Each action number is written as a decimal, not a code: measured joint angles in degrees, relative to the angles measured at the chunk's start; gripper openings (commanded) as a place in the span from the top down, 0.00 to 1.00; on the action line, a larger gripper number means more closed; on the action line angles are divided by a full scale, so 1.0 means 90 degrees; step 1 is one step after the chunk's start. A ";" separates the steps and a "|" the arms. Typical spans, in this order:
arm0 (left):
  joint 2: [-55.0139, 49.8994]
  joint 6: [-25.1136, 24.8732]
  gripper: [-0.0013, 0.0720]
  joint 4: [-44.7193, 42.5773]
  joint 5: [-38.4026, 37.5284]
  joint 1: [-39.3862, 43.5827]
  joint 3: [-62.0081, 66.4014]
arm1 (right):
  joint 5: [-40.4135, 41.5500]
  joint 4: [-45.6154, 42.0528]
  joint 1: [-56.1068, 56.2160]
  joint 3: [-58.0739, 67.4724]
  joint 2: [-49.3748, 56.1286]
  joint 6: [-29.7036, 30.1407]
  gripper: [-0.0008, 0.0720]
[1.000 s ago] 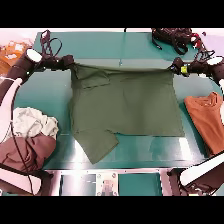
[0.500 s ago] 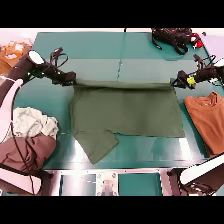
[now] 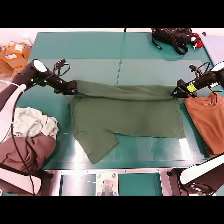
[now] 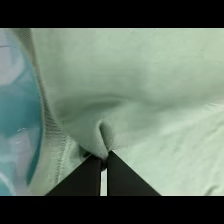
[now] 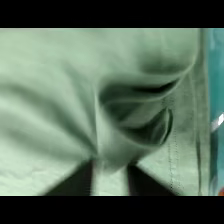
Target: Fold the shirts.
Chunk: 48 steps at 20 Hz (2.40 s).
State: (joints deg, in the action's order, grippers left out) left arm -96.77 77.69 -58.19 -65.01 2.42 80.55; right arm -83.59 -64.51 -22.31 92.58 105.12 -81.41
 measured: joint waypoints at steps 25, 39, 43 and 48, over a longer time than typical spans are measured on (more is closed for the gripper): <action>0.4165 0.1207 0.08 0.0614 0.0066 0.0889 -0.6147 | 0.1054 -0.0330 -0.1413 -0.7067 -0.5292 -0.1064 0.27; 0.4279 0.1362 0.95 0.0627 0.1579 0.1829 -0.5865 | 0.3007 0.1078 -0.1435 -0.7499 -0.5314 -0.0755 0.97; 0.4437 0.1377 0.95 -0.0257 0.0189 0.1649 -0.5129 | 0.2358 0.0682 -0.1435 -0.7084 -0.5321 -0.0646 0.97; 0.4762 0.1455 0.95 -0.0954 -0.1161 0.1588 -0.4265 | 0.1421 0.0168 -0.1435 -0.6572 -0.5321 -0.0758 0.97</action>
State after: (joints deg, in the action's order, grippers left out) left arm -53.91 90.78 -66.78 -75.46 16.71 42.17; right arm -70.81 -63.00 -35.22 33.43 57.23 -88.23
